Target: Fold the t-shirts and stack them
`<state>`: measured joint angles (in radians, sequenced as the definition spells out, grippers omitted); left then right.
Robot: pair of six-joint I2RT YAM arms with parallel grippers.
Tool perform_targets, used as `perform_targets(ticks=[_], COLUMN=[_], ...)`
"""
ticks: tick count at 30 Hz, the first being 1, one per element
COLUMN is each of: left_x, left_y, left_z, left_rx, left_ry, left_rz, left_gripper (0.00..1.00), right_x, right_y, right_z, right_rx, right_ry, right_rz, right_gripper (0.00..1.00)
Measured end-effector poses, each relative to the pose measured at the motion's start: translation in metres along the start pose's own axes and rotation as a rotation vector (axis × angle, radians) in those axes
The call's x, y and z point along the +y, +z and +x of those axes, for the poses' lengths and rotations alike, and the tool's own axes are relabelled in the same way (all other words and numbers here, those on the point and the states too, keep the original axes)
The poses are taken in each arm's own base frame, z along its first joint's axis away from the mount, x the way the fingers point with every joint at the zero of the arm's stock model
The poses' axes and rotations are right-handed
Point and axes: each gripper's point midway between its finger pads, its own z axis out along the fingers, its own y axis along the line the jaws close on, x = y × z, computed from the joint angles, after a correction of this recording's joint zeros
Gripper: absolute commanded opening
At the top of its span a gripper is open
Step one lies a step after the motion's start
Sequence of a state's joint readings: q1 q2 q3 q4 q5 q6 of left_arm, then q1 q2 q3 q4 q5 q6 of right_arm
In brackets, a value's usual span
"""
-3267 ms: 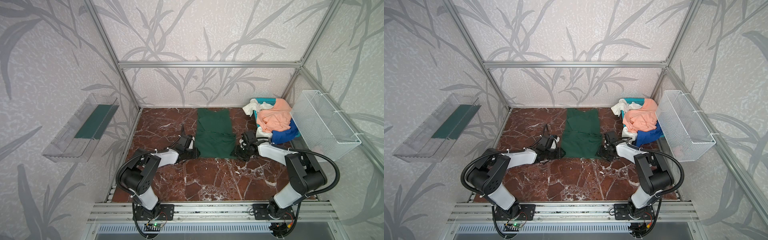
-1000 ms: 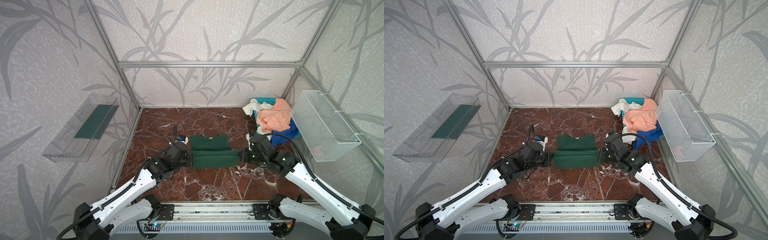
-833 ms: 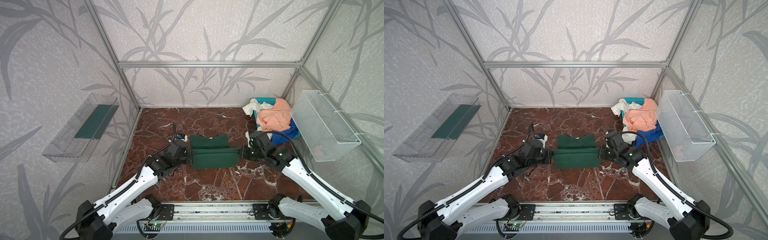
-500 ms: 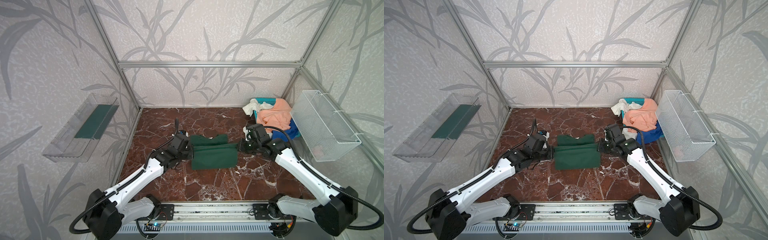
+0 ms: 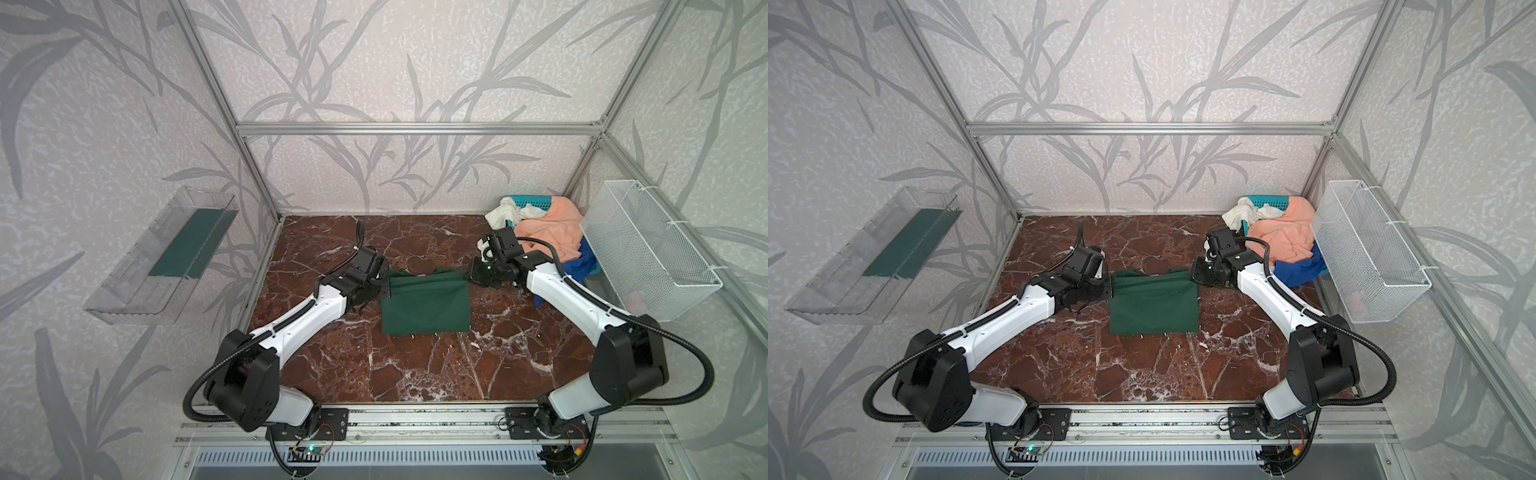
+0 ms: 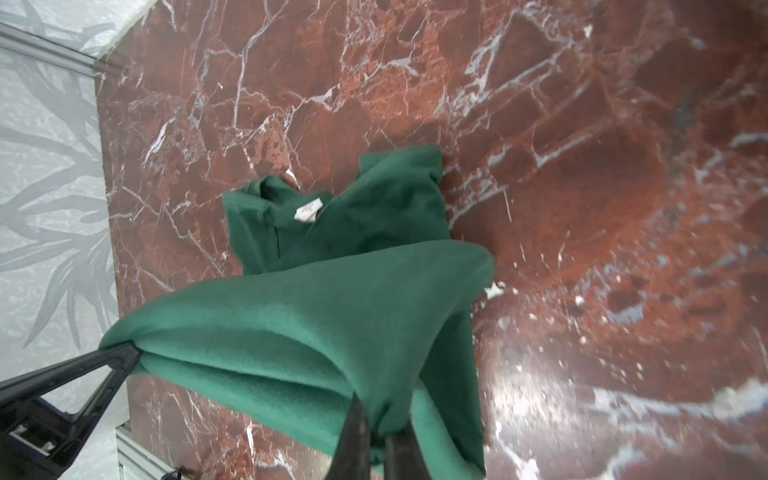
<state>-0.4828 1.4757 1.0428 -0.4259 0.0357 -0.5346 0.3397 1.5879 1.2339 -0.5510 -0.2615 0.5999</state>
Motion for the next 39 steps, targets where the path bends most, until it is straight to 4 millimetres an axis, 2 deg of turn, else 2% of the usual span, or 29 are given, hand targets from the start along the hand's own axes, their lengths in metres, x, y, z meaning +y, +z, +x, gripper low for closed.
perform_targets(ticks=[1, 2, 3, 4, 5, 7, 8, 10, 14, 17, 19, 22, 26, 28, 34, 37, 39], left_x=[0.001, 0.001, 0.001, 0.001, 0.001, 0.001, 0.001, 0.001, 0.0, 0.002, 0.006, 0.019, 0.035, 0.04, 0.028, 0.026, 0.026], left_y=[0.005, 0.01, 0.014, 0.017, 0.02, 0.026, 0.029, 0.033, 0.03, 0.025, 0.024, 0.025, 0.036, 0.04, 0.044, 0.052, 0.061], left_z=[-0.004, -0.008, -0.013, -0.018, -0.023, -0.035, -0.042, -0.055, -0.077, -0.076, -0.066, -0.038, 0.0, 0.012, 0.02, 0.029, 0.035], left_rx=[0.006, 0.009, 0.008, 0.006, 0.001, -0.012, -0.017, -0.032, -0.075, -0.086, -0.085, -0.057, 0.009, 0.041, 0.076, 0.101, 0.127], left_ry=[-0.001, 0.0, -0.003, -0.004, 0.002, 0.002, 0.003, 0.011, 0.027, 0.033, 0.034, 0.031, 0.01, 0.001, -0.029, -0.042, -0.049], left_rz=[-0.007, -0.013, -0.018, -0.023, -0.029, -0.041, -0.047, -0.06, -0.073, -0.073, -0.066, -0.069, -0.084, -0.088, -0.015, 0.011, 0.014], left_gripper=[0.0, 0.0, 0.05, 0.29, 0.45, 0.6, 0.67, 0.75, 0.79, 0.79, 0.79, 0.79, 0.77, 0.76, 0.76, 0.76, 0.74], right_x=[0.001, 0.002, 0.003, 0.004, 0.004, 0.003, 0.002, 0.002, 0.001, -0.004, -0.009, -0.017, -0.026, -0.031, -0.045, -0.052, -0.054], right_y=[0.005, 0.011, 0.015, 0.021, 0.026, 0.034, 0.037, 0.041, 0.038, 0.035, 0.033, 0.03, 0.029, 0.03, 0.039, 0.043, 0.045], right_z=[-0.005, -0.011, -0.017, -0.023, -0.029, -0.041, -0.047, -0.057, -0.064, -0.06, -0.05, -0.036, -0.018, -0.008, 0.022, 0.038, 0.044], right_rx=[0.007, 0.011, 0.015, 0.02, 0.021, 0.028, 0.031, 0.035, 0.031, 0.029, 0.039, 0.058, 0.081, 0.098, 0.158, 0.188, 0.199], right_ry=[0.001, 0.003, 0.003, 0.004, 0.004, 0.007, 0.007, 0.003, -0.011, -0.014, -0.012, -0.009, -0.006, 0.0, 0.021, 0.041, 0.052], right_rz=[-0.001, -0.001, -0.004, -0.006, -0.005, 0.003, 0.008, 0.017, 0.029, 0.043, 0.053, 0.067, 0.069, 0.07, 0.065, 0.063, 0.054], right_gripper=[0.0, 0.06, 0.2, 0.39, 0.52, 0.71, 0.75, 0.79, 0.8, 0.81, 0.8, 0.8, 0.78, 0.77, 0.76, 0.76, 0.79])
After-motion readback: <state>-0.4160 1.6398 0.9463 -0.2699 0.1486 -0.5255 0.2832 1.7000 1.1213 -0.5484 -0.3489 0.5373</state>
